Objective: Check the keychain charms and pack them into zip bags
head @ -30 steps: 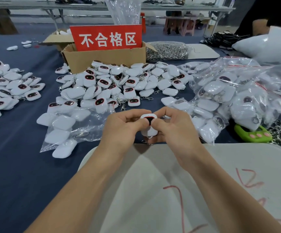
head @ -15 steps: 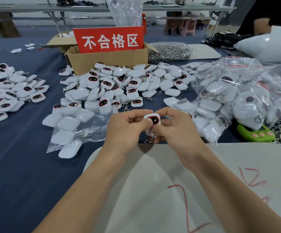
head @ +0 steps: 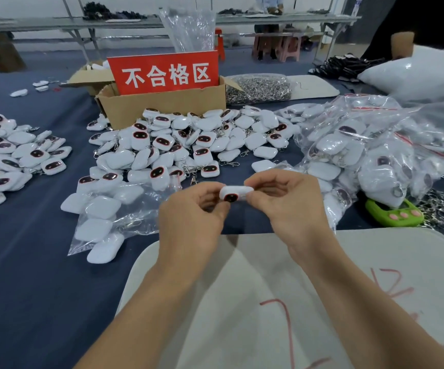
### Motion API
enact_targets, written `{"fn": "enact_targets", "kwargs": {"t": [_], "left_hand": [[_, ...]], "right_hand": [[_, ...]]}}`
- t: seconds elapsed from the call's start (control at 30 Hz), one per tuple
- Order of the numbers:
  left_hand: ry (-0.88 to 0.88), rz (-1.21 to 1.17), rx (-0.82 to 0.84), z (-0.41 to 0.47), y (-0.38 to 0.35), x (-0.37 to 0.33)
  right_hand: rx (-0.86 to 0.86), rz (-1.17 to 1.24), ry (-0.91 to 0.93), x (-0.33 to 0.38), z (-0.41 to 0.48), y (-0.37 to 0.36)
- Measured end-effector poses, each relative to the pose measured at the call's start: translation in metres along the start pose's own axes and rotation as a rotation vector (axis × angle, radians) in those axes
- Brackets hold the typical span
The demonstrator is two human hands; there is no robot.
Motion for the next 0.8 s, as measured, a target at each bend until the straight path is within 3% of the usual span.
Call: {"fn": "enact_targets", "kwargs": {"t": [0.17,0.27,0.37,0.5,0.6,0.8], "left_hand": [[-0.052,0.083,0.074,-0.001,-0.008,0.002],[-0.033,0.064,0.052,0.001,-0.005,0.005],[-0.036,-0.025,0.142,0.000,-0.010,0.001],[0.144,-0.151,0.179,0.001,-0.019,0.011],[0.289,-0.354,0.196,0.001,-0.021,0.015],[0.394,-0.560,0.167,0.003,-0.017,0.018]], "right_hand": [[-0.005,-0.111,0.154,0.010,-0.004,-0.007],[0.011,-0.105,0.157,0.009,-0.004,-0.009],[0.013,-0.064,0.081,0.002,-0.001,-0.007],[0.138,0.093,-0.179,-0.018,-0.001,-0.014],[0.252,0.092,-0.200,-0.020,-0.005,-0.021],[0.165,0.171,-0.194,-0.018,-0.002,-0.016]]}}
Point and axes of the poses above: each hand's wrist, its own z-axis towards the middle knuckle, its own y-axis out of the back of the hand, x = y × z, the point moved 8 cm from there along z, towards the middle knuckle, and after that the axes turned 7 degrees about z, right-handed, at the moved point
